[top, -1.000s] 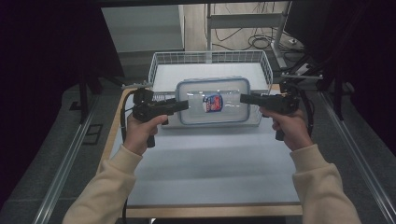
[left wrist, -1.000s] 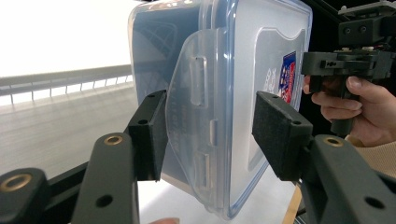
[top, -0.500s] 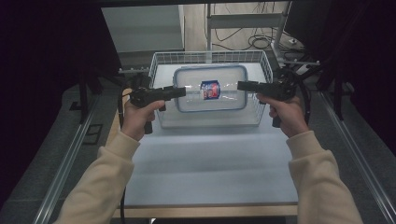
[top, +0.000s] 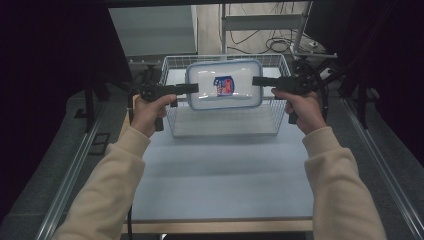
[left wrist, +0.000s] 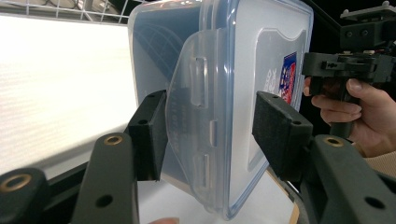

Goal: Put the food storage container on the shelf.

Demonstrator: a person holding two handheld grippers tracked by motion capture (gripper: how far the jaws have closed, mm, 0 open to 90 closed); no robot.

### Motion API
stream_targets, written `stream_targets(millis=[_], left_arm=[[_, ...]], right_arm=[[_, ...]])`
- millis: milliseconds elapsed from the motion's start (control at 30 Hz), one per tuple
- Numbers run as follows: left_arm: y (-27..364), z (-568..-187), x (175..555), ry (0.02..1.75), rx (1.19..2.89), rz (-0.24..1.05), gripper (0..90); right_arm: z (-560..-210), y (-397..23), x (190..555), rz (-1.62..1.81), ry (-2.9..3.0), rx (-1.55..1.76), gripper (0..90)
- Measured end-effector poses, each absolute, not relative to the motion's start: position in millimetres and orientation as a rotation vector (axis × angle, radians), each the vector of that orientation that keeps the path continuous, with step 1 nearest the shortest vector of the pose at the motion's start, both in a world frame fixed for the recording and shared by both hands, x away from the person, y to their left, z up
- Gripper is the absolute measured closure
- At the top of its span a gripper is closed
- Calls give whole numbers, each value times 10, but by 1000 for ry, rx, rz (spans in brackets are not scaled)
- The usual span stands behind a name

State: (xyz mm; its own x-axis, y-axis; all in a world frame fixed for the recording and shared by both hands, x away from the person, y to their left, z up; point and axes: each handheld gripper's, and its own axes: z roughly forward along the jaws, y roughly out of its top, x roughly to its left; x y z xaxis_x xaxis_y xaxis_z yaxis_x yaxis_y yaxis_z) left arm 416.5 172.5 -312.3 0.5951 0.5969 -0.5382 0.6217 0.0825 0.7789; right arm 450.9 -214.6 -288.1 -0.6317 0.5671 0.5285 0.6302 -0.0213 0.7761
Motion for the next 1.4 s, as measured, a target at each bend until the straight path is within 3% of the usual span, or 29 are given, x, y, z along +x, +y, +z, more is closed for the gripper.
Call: stream_targets(millis=[733, 1400], left_arm=[[1788, -3191, 4653, 1131, 1561, -91, 468], [1837, -3244, 5036, 1227, 1502, -232, 447]], right_arm=[[-2965, -2085, 5019, -1671, -2084, -1413, 517], [-3061, -2055, 5313, -1636, -1932, -1550, 500]])
